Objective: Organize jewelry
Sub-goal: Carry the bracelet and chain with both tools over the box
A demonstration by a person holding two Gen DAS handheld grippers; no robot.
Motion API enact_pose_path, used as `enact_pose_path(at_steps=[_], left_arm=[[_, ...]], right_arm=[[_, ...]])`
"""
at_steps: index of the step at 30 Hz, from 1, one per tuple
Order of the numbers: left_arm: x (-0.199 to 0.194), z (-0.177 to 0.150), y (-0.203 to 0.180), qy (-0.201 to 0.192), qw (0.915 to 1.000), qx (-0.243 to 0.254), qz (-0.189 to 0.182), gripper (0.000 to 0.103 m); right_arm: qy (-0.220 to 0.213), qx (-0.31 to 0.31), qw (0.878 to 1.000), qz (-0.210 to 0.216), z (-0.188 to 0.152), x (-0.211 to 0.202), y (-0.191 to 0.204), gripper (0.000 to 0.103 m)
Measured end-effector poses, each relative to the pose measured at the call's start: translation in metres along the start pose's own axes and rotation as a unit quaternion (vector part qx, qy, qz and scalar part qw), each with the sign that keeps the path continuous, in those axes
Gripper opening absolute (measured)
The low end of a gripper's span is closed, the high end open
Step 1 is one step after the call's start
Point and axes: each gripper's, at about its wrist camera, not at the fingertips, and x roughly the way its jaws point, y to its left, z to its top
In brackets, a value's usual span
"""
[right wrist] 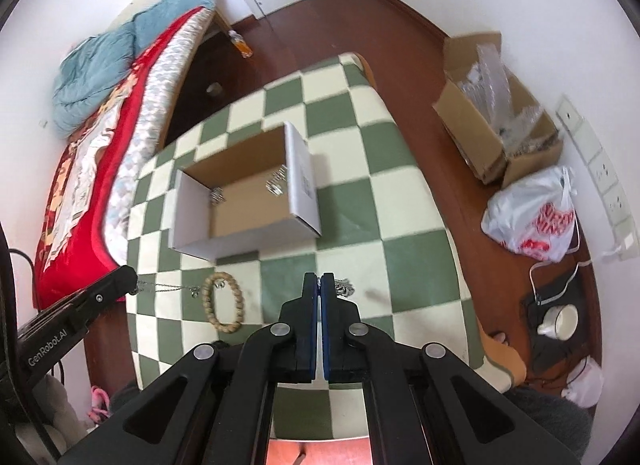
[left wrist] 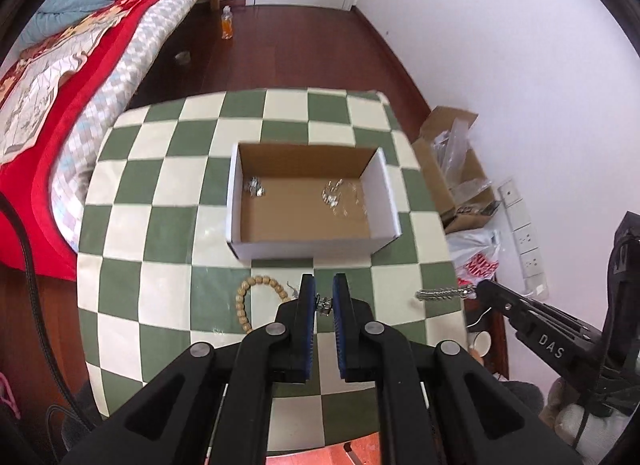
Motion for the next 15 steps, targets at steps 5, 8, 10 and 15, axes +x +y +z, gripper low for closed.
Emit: enact_pose_path(at_steps=[5,8,10,15], left_arm=[[-0.02,0.022,-0.003,-0.016,0.9998,0.011,-0.008,0.006],[-0.024,0.042,-0.002,-0.018,0.9998,0.013,-0.004,0.006],[-0.022,0.053,0.0,-0.016,0.9998,0.011,0.003,0.006],[-0.001,0.082,0.014,-0.001,0.9995,0.004,0.031,0.006]], right_arm=[[-0.02,-0.027,0.999,0.014,0.022,-0.023,0.03,0.001],[-0.031,-0.045,0.998,0.016,0.038,-0.032,0.05,0.001],[-0.033,-0.055,0.998,0.014,0.049,-0.033,0.061,0.001],[-0.024,-0.077,0.997,0.002,0.075,-0.015,0.084,0.001]])
